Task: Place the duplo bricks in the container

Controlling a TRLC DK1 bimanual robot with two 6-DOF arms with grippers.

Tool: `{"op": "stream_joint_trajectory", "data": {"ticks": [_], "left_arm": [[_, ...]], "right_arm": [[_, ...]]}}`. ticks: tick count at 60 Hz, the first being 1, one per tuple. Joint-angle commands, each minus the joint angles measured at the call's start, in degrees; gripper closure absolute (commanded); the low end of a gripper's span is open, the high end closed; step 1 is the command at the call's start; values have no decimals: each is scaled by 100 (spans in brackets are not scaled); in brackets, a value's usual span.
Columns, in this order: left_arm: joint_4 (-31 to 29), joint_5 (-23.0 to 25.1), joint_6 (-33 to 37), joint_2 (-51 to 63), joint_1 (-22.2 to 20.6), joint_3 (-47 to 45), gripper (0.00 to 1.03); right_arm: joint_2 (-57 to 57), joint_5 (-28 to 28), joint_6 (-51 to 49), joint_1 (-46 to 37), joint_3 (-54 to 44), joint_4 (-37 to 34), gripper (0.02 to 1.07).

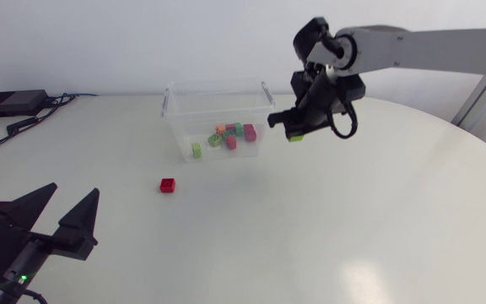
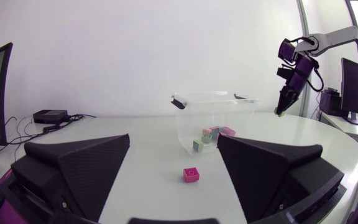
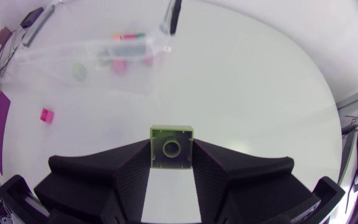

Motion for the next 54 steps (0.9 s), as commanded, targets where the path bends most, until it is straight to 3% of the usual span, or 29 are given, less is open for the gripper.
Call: {"op": "stream_joint_trajectory", "data": {"ticks": [1, 22, 29, 39, 52, 54], "left_arm": [[7, -34, -247, 25, 43, 508, 5], [-99, -43, -467, 2609, -27, 2459, 5], [-441, -131, -572, 3620, -71, 3074, 5], [-1021, -641, -713, 4921, -396, 3891, 5], [-1689, -650, -652, 6345, -616, 4709, 8], [-1918, -650, -564, 6652, -616, 4928, 8]], "right_arm": [[-93, -68, -123, 74, 556, -196, 80], [750, -287, -246, 294, 2999, -749, 79], [1269, -305, -299, 408, 3808, -881, 79], [2051, -305, -378, 514, 4924, -1092, 79], [3818, -314, -378, 523, 7824, -2367, 79], [3897, -314, -387, 523, 7868, -2375, 79]]}}
